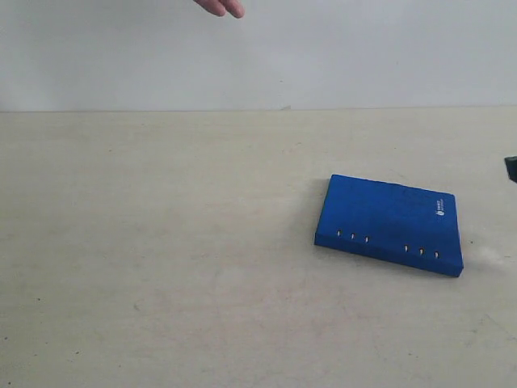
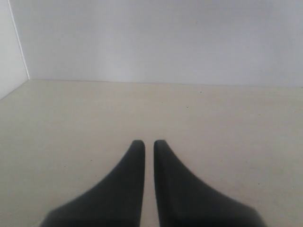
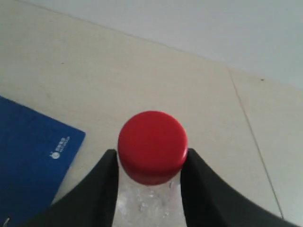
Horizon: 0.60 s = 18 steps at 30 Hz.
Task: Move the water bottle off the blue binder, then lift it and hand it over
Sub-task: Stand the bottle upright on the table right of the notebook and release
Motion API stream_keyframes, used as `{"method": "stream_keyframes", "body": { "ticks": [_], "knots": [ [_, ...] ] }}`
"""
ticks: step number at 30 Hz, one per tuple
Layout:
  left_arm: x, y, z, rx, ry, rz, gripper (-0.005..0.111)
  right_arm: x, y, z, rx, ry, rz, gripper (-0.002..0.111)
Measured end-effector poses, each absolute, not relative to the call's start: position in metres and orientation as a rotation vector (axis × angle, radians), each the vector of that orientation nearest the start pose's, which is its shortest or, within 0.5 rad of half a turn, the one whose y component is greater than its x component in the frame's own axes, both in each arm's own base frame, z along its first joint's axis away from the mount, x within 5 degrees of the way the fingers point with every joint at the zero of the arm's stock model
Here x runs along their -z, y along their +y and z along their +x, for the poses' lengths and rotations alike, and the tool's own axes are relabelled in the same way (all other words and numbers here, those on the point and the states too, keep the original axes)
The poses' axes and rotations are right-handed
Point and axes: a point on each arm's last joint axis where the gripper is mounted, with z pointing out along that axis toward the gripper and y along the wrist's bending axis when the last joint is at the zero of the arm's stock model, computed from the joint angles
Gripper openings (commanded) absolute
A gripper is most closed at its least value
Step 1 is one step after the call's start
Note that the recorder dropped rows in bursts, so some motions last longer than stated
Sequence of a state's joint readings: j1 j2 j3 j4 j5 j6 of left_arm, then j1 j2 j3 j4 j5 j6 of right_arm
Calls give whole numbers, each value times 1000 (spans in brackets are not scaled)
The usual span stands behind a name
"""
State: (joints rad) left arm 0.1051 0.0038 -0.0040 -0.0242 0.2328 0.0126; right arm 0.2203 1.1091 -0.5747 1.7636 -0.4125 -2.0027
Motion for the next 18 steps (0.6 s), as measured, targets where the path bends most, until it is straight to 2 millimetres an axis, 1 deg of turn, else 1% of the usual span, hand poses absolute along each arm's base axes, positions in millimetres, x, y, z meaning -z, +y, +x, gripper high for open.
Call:
{"method": "stream_keyframes", "body": {
  "ticks": [4, 6, 9, 13, 18],
  "knots": [
    [-193, 5, 55, -65, 1714, -95, 7, -250, 16, 227, 409, 2116, -248, 0],
    [-193, 5, 55, -65, 1714, -95, 7, -249, 16, 229, 415, 2108, -234, 0],
    [-193, 5, 55, -65, 1714, -95, 7, -250, 11, 231, 433, 2075, -114, 0],
    [-193, 5, 55, -65, 1714, -95, 7, -256, 4, 232, 456, 1986, 53, 0],
    [-193, 5, 55, -65, 1714, -95, 7, -256, 5, 233, 339, 1965, 201, 0]
  ]
}}
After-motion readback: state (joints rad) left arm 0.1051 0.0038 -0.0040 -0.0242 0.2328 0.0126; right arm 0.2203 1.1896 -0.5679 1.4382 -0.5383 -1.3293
